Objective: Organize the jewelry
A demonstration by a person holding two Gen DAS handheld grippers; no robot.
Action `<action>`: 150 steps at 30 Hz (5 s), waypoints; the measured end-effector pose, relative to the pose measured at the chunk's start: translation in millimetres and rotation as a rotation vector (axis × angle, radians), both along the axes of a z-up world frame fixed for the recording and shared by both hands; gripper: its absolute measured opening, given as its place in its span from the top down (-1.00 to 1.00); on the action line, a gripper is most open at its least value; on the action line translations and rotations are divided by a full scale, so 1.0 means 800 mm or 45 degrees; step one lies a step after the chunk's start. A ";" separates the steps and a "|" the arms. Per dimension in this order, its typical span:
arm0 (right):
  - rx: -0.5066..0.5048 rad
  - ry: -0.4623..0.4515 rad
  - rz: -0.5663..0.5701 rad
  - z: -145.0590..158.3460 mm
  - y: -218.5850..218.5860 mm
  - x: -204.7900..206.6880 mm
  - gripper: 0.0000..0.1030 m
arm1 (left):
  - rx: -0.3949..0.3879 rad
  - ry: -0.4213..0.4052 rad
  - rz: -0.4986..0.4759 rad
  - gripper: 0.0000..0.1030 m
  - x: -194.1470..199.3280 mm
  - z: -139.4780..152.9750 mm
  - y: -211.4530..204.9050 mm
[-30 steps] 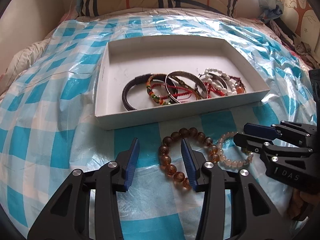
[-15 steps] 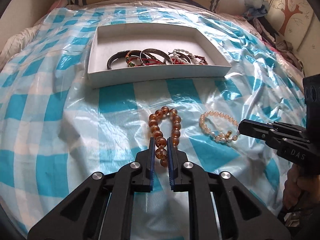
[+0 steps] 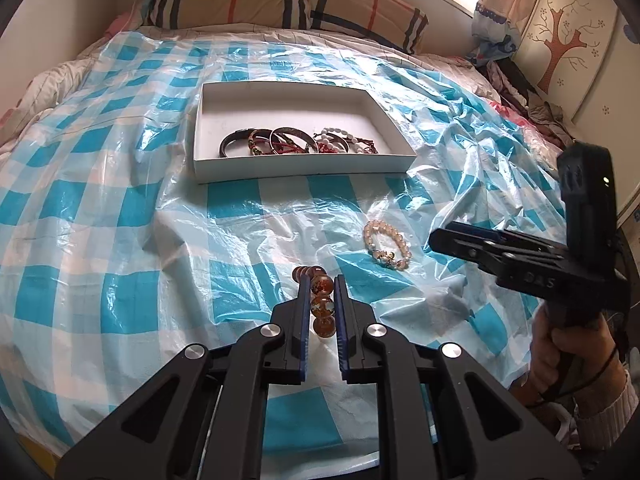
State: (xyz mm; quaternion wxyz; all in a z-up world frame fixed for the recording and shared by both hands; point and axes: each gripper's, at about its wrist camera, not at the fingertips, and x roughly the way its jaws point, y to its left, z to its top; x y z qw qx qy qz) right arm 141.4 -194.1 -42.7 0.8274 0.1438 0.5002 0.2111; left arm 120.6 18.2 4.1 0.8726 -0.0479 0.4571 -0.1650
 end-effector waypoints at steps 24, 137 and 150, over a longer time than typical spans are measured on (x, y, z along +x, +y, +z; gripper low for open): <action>0.556 -0.222 -0.072 0.092 -0.044 -0.098 0.83 | -0.026 -0.173 0.019 0.80 -0.052 0.070 -0.008; 0.050 -0.389 -0.148 0.113 -0.008 -0.055 -0.36 | 0.290 -0.277 0.235 -0.64 0.016 0.049 -0.005; -0.044 -0.500 -0.204 0.171 -0.004 -0.194 -0.52 | 0.283 -0.378 0.274 -0.81 -0.138 0.106 0.007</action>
